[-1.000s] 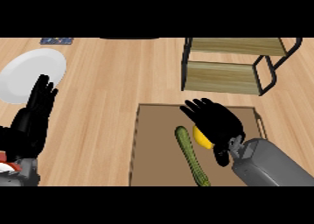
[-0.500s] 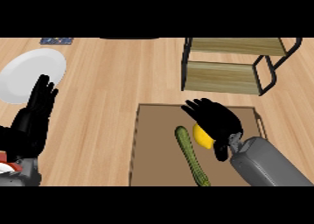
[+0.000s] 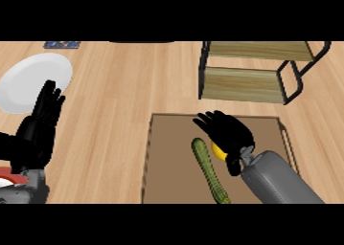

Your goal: Pick the lemon from the tray and place it in the tiered shelf

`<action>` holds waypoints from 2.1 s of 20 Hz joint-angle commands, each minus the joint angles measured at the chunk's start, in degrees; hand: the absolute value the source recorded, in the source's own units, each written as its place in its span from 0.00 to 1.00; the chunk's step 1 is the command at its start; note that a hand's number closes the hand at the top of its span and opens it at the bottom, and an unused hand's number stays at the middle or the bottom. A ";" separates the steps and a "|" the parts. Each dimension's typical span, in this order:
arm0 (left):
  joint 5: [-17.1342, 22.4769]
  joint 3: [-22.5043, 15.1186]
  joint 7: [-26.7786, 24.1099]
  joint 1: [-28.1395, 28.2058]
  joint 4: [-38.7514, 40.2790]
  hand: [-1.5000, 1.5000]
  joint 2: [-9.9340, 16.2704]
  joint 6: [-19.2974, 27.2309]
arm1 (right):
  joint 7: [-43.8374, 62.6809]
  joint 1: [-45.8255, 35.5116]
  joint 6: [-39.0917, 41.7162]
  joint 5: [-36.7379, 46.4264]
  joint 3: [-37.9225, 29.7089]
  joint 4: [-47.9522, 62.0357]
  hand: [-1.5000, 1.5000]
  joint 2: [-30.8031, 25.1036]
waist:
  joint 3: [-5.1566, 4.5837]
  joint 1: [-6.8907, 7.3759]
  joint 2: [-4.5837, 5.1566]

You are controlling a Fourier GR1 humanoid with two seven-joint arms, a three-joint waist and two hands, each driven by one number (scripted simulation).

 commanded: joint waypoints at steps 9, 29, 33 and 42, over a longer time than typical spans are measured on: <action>-0.82 2.39 0.25 0.66 -1.29 0.50 -1.38 -1.83 | -11.44 0.06 -11.24 10.30 1.97 9.30 1.00 0.03 | 0.01 0.18 0.01; -3.06 1.76 -0.18 0.32 0.75 0.50 -3.14 -1.35 | 37.29 8.78 -17.98 -5.43 -7.16 -21.60 1.00 14.25 | -0.01 -0.63 -0.27; -3.83 1.00 1.61 1.46 -2.30 0.50 -3.19 -0.72 | 45.20 6.91 -24.54 -5.24 -5.66 -32.18 1.00 14.28 | 0.00 -0.44 -0.62; -3.97 1.04 2.70 1.20 -2.67 0.50 -3.65 -1.28 | 58.10 -8.80 -12.00 2.67 -16.38 -38.87 1.00 13.27 | -0.03 -0.19 -0.24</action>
